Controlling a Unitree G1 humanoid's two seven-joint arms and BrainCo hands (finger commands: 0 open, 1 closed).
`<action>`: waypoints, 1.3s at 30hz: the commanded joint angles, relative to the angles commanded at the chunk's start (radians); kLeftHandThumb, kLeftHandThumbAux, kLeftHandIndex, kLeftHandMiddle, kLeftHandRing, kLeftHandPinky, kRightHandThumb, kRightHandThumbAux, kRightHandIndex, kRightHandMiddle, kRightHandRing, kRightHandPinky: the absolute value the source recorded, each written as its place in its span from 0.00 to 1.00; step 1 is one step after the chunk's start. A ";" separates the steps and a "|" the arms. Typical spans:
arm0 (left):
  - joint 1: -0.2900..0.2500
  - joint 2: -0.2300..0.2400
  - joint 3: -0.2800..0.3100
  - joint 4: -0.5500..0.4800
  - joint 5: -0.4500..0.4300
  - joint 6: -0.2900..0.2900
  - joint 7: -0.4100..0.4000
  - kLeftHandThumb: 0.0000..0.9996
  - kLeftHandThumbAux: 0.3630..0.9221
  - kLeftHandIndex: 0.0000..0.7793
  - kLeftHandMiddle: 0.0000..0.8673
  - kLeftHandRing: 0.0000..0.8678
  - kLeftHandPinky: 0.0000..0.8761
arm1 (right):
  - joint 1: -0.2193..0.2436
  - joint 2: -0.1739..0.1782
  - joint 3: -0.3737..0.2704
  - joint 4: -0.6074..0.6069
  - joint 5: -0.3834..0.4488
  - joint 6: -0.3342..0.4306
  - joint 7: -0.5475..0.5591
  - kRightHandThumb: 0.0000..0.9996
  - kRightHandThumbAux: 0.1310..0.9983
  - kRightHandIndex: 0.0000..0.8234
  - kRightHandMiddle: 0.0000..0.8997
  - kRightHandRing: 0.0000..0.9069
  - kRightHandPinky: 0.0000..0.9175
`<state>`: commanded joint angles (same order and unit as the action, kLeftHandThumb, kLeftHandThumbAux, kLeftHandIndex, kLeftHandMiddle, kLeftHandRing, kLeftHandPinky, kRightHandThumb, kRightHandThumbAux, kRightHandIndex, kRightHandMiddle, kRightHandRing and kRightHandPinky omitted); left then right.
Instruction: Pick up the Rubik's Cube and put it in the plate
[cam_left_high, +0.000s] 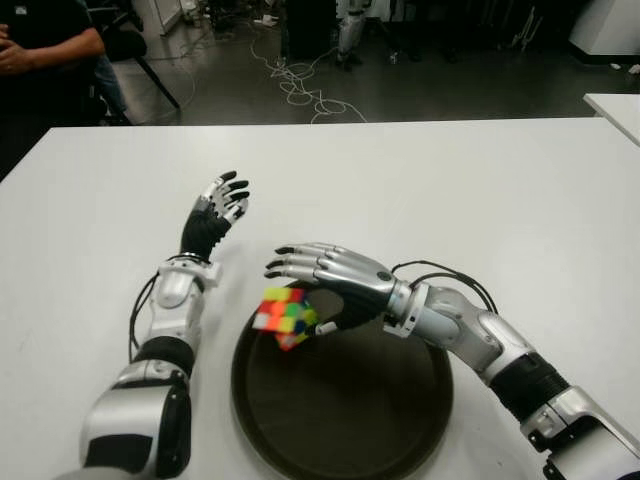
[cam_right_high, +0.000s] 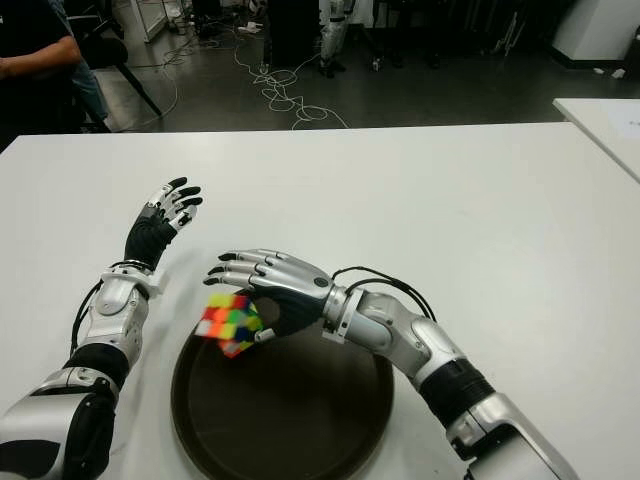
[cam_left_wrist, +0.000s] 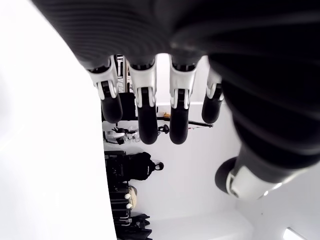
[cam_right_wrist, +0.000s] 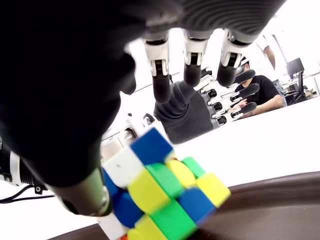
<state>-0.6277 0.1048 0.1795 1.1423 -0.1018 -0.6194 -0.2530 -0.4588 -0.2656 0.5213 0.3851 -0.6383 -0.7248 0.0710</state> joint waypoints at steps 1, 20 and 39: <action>-0.002 0.000 0.000 0.002 0.001 0.001 0.002 0.08 0.55 0.19 0.25 0.21 0.15 | -0.003 0.000 -0.001 0.004 0.001 -0.001 -0.002 0.22 0.76 0.00 0.00 0.00 0.00; -0.013 0.011 -0.012 0.013 0.024 0.023 0.034 0.10 0.42 0.15 0.22 0.19 0.16 | -0.163 -0.058 -0.218 0.160 0.146 0.015 -0.072 0.02 0.70 0.00 0.00 0.00 0.00; -0.010 0.011 -0.011 0.018 0.029 0.015 0.044 0.07 0.43 0.15 0.23 0.20 0.16 | -0.231 0.056 -0.460 0.750 0.353 0.126 -0.334 0.00 0.64 0.01 0.07 0.10 0.15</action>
<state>-0.6378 0.1160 0.1687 1.1602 -0.0724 -0.6041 -0.2093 -0.6898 -0.2099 0.0609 1.1347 -0.2849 -0.5992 -0.2629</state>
